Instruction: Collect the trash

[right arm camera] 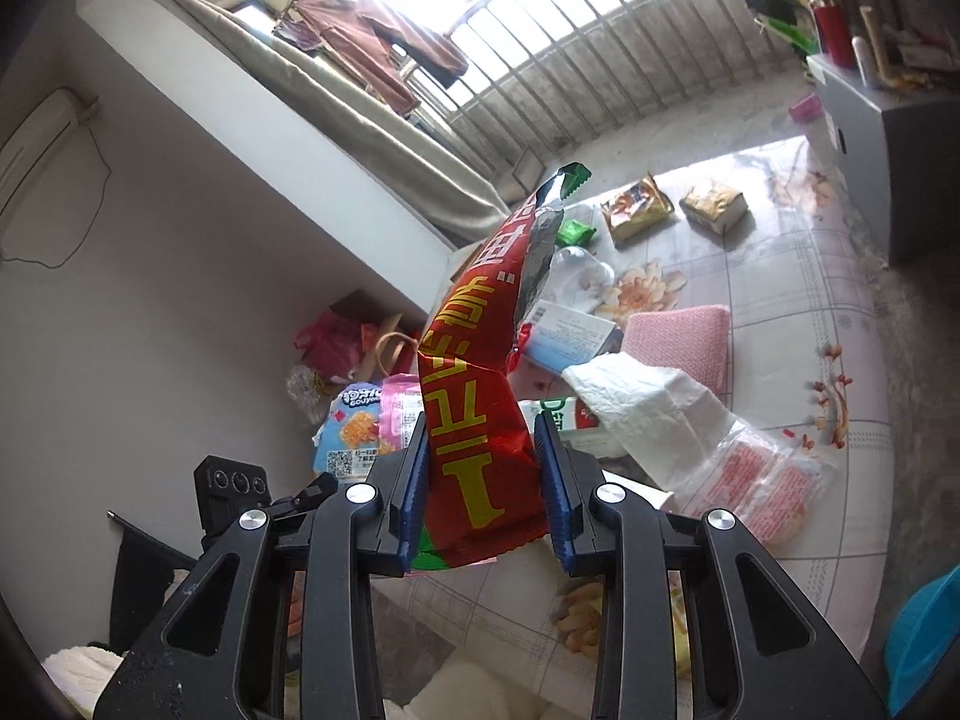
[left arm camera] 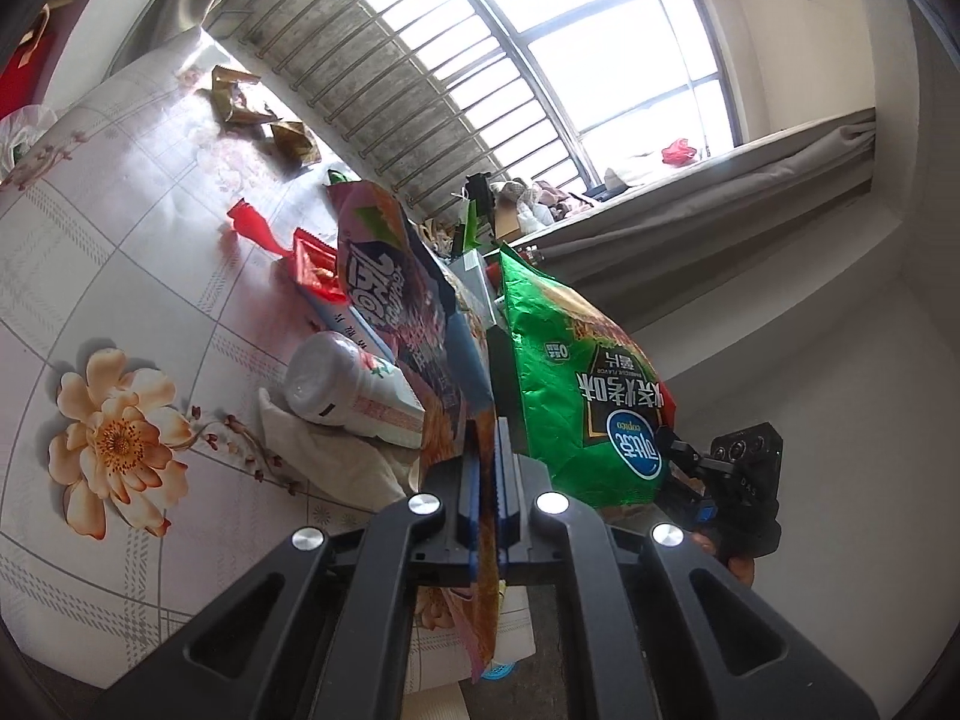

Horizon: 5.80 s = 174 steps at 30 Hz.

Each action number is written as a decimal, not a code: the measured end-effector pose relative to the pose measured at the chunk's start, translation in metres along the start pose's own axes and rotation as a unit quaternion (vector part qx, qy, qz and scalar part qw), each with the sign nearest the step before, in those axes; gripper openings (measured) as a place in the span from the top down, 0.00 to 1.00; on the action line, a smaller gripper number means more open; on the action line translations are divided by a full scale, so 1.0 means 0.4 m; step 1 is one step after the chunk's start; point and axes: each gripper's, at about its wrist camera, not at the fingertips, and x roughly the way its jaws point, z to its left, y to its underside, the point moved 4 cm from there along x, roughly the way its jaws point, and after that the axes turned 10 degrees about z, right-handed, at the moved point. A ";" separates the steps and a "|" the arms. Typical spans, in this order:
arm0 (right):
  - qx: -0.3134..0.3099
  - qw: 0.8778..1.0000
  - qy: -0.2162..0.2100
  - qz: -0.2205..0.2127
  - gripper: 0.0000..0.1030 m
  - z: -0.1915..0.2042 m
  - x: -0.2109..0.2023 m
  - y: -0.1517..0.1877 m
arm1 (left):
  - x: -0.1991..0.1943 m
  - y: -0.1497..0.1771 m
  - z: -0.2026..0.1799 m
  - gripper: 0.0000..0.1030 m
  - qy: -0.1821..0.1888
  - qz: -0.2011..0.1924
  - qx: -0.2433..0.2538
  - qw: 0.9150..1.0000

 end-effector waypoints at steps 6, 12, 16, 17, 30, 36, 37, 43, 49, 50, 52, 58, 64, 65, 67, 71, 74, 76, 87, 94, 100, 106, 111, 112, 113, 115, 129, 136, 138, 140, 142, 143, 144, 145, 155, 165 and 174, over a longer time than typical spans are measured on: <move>0.019 0.998 0.005 -0.065 0.71 -0.001 -0.128 0.097 | -0.033 0.034 -0.090 0.98 0.015 0.005 0.041 0.999; 0.066 0.987 0.012 -0.144 0.71 -0.061 -0.257 0.235 | 0.027 0.074 -0.218 0.98 0.041 0.053 0.097 0.993; 0.104 0.974 0.023 -0.200 0.71 -0.108 -0.347 0.346 | 0.117 0.130 -0.334 0.98 0.057 0.107 0.144 0.982; 0.114 0.970 0.030 -0.214 0.71 -0.124 -0.370 0.373 | 0.146 0.147 -0.362 0.98 0.061 0.123 0.153 0.979; 0.241 0.901 0.151 -0.326 0.71 -0.320 -0.578 0.684 | 0.558 0.466 -0.659 0.97 0.060 0.275 0.278 0.918; 0.302 0.858 0.242 -0.337 0.71 -0.416 -0.633 0.780 | 0.767 0.630 -0.718 0.97 0.022 0.325 0.325 0.888; 0.311 0.853 0.256 -0.333 0.71 -0.435 -0.631 0.795 | 0.799 0.653 -0.720 0.97 0.014 0.330 0.331 0.884; 0.371 0.829 0.300 -0.293 0.71 -0.585 -0.584 0.857 | 0.991 0.780 -0.696 0.97 -0.029 0.366 0.352 0.861; 0.410 0.811 0.319 -0.268 0.71 -0.712 -0.535 0.895 | 1.164 0.856 -0.621 0.97 -0.079 0.387 0.366 0.843; 0.413 0.808 0.325 -0.266 0.71 -0.737 -0.527 0.889 | 1.192 0.859 -0.613 0.97 -0.084 0.390 0.363 0.842; 0.418 0.802 0.337 -0.262 0.70 -0.765 -0.511 0.885 | 1.245 0.863 -0.600 0.96 -0.092 0.392 0.362 0.841; 0.420 0.797 0.357 -0.248 0.50 -0.881 -0.427 0.859 | 1.400 0.889 -0.534 0.48 -0.152 0.388 0.365 0.833; 0.438 0.817 0.303 -0.219 0.38 -0.951 -0.335 0.897 | 1.384 0.853 -0.475 0.35 -0.178 0.375 0.304 0.858; 0.445 0.815 0.298 -0.222 0.38 -0.948 -0.334 0.911 | 1.377 0.842 -0.472 0.34 -0.177 0.371 0.305 0.859; 0.459 0.810 0.285 -0.227 0.38 -0.949 -0.336 0.938 | 1.363 0.822 -0.476 0.34 -0.176 0.359 0.313 0.862; 0.469 0.804 0.281 -0.236 0.38 -0.924 -0.355 0.974 | 1.323 0.782 -0.491 0.32 -0.166 0.343 0.312 0.870; 0.464 0.805 0.284 -0.238 0.38 -0.924 -0.372 0.978 | 1.282 0.761 -0.509 0.31 -0.157 0.332 0.311 0.877; 0.462 0.806 0.284 -0.239 0.38 -0.921 -0.382 0.983 | 1.247 0.747 -0.527 0.31 -0.147 0.326 0.311 0.881; 0.400 0.848 0.255 -0.238 0.37 -0.897 -0.411 0.866 | 0.955 0.582 -0.618 0.27 -0.098 0.257 0.323 0.905; 0.385 0.881 0.212 -0.178 0.39 -0.919 -0.264 0.750 | 0.773 0.488 -0.569 0.26 -0.107 0.222 0.324 0.913; 0.488 0.831 0.264 -0.047 0.62 -1.137 -0.091 0.748 | 0.684 0.438 -0.495 0.26 -0.127 0.210 0.304 0.921; 0.542 0.776 0.322 0.015 0.64 -1.295 -0.035 0.798 | 0.640 0.407 -0.432 0.26 -0.143 0.201 0.282 0.927; 0.552 0.749 0.366 0.022 0.62 -1.310 -0.061 0.847 | 0.628 0.399 -0.407 0.26 -0.146 0.198 0.286 0.926; 0.548 0.750 0.368 0.018 0.61 -1.301 -0.071 0.856 | 0.630 0.400 -0.406 0.26 -0.144 0.199 0.286 0.926; 0.541 0.757 0.366 0.011 0.61 -1.289 -0.082 0.863 | 0.634 0.400 -0.406 0.26 -0.143 0.201 0.286 0.926; 0.523 0.770 0.364 -0.008 0.60 -1.255 -0.110 0.872 | 0.637 0.406 -0.408 0.26 -0.140 0.203 0.287 0.926; 0.347 0.850 0.370 -0.143 0.44 -1.043 -0.324 0.671 | 0.653 0.432 -0.414 0.26 -0.127 0.217 0.291 0.923; 0.291 0.877 0.371 -0.095 0.40 -1.004 -0.194 0.502 | 0.657 0.427 -0.399 0.26 -0.135 0.218 0.292 0.921; 0.264 0.870 0.410 -0.068 0.29 -0.989 -0.131 0.473 | 0.658 0.421 -0.395 0.26 -0.136 0.217 0.289 0.922; 0.252 0.849 0.463 -0.042 0.26 -0.996 -0.072 0.464 | 0.662 0.415 -0.390 0.26 -0.138 0.216 0.287 0.923; 0.274 0.824 0.496 -0.010 0.26 -1.015 -0.011 0.472 | 0.664 0.415 -0.387 0.26 -0.139 0.216 0.282 0.924; 0.278 0.815 0.508 0.010 0.26 -1.021 0.022 0.478 | 0.666 0.414 -0.383 0.26 -0.139 0.218 0.280 0.925; 0.277 0.802 0.529 0.027 0.26 -1.025 0.051 0.486 | 0.668 0.412 -0.380 0.26 -0.139 0.220 0.277 0.925; 0.276 0.791 0.545 0.037 0.26 -1.026 0.072 0.493 | 0.668 0.413 -0.377 0.26 -0.139 0.221 0.275 0.925; 0.434 0.758 0.486 -0.038 0.72 -1.066 0.008 0.638 | 0.654 0.406 -0.370 0.26 -0.133 0.221 0.271 0.927; 0.543 0.758 0.344 -0.105 0.85 -1.183 -0.102 0.807 | 0.646 0.420 -0.371 0.26 -0.127 0.230 0.274 0.925; 0.566 0.756 0.325 -0.053 0.59 -1.335 -0.113 0.852 | 0.658 0.414 -0.355 0.26 -0.140 0.233 0.264 0.925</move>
